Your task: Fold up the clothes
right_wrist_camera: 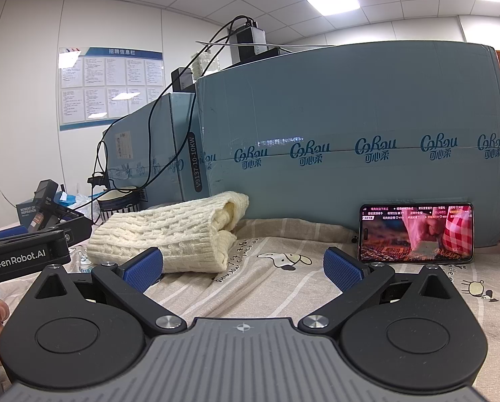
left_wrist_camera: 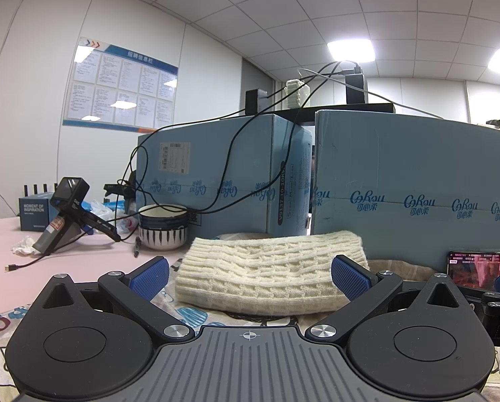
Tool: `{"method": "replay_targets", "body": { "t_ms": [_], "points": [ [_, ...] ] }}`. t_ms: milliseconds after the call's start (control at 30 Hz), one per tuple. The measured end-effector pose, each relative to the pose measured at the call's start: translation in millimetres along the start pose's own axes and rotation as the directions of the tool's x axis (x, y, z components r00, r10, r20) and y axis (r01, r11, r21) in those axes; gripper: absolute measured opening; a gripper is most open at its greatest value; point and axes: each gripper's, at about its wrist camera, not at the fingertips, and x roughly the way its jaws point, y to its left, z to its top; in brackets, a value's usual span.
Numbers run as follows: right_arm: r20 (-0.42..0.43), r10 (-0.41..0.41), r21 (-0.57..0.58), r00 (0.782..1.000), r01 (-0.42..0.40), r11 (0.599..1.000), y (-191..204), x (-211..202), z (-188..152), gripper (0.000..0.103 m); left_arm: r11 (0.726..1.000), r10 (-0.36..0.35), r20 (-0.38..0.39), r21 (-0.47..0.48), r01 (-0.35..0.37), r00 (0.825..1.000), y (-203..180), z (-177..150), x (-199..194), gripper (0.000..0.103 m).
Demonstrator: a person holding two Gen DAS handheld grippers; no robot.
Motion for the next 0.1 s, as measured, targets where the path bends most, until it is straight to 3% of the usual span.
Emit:
{"method": "replay_targets", "body": {
  "t_ms": [100],
  "points": [
    [0.0,0.0,0.0,1.0,0.0,1.0,-0.1,-0.2,0.1,0.103,1.0,0.0,-0.001,0.0,0.0,1.0,0.0,-0.2,-0.1,0.103]
  ]
}}
